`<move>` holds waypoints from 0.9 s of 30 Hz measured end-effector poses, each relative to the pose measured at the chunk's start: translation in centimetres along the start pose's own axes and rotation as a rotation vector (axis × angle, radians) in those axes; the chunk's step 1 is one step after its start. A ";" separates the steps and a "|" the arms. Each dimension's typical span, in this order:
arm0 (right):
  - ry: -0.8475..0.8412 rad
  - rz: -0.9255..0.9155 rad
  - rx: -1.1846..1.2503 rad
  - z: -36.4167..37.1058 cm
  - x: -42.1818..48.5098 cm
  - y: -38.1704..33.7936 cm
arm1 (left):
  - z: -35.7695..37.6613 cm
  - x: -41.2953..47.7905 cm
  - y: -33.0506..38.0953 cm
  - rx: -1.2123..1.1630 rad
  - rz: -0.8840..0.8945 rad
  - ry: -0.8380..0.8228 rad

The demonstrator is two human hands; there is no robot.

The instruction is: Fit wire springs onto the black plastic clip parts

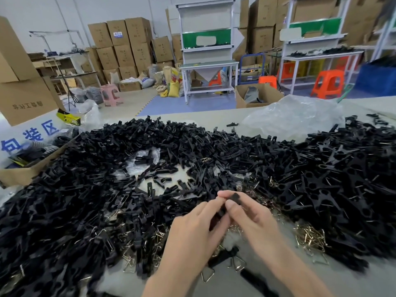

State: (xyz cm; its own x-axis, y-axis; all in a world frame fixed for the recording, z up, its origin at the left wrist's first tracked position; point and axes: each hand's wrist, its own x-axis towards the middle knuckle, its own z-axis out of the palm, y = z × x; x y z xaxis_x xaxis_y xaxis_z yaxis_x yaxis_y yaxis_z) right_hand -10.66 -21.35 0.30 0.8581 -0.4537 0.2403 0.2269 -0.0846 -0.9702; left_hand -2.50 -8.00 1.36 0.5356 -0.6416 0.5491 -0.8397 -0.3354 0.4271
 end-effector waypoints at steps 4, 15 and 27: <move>-0.017 0.019 0.091 0.2 0.0 0.1 | -0.1 -0.2 0.1 -0.136 -0.050 0.015; 0.310 0.158 0.378 -2.2 2.0 -0.1 | 1.2 0.3 -1.2 -0.278 -0.194 0.187; 0.175 0.233 0.461 -2.0 1.8 0.7 | 1.3 0.0 -1.1 -0.385 -0.307 0.179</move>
State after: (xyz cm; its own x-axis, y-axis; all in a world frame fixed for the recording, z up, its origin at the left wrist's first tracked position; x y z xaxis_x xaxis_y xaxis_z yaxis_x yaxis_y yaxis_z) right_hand -9.88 -24.00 0.01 0.8295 -0.5578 -0.0266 0.2517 0.4160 -0.8738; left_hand -1.64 -8.51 -0.01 0.7872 -0.4145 0.4567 -0.5656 -0.1900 0.8025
